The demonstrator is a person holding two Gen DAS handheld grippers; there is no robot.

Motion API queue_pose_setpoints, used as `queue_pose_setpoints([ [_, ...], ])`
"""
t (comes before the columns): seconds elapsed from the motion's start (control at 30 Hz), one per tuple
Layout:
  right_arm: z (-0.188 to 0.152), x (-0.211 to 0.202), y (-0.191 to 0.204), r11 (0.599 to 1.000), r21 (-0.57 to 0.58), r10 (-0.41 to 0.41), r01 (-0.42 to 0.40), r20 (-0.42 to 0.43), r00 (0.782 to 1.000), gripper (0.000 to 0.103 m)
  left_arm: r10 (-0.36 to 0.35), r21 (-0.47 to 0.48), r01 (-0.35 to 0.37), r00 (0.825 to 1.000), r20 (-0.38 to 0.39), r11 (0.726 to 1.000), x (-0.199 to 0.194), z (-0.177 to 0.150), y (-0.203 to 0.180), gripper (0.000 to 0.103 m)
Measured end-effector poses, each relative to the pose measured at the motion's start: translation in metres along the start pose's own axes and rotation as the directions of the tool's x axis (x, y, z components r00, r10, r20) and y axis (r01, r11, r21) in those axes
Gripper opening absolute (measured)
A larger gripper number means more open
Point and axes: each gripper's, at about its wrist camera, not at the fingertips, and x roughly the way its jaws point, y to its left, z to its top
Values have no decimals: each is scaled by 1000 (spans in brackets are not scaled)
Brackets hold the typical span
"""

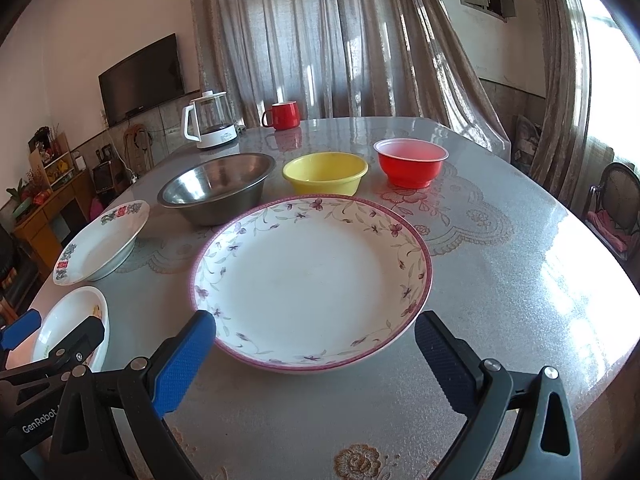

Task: Organize plates and bowls
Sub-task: 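Move the right gripper toward the rim of the purple-rimmed floral plate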

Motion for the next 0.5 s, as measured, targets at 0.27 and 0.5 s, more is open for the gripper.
queue_pose_setpoints([
  [0.27,3,0,-7,1000,14,-2,2,-5,1000,102,-7,18,7,1000,0,1000,0,4,-5,102],
  [0.5,5,1,-12,1000,20,-5,5,-12,1000,102,-19,33,19,1000,-1,999,0,6,-8,102],
])
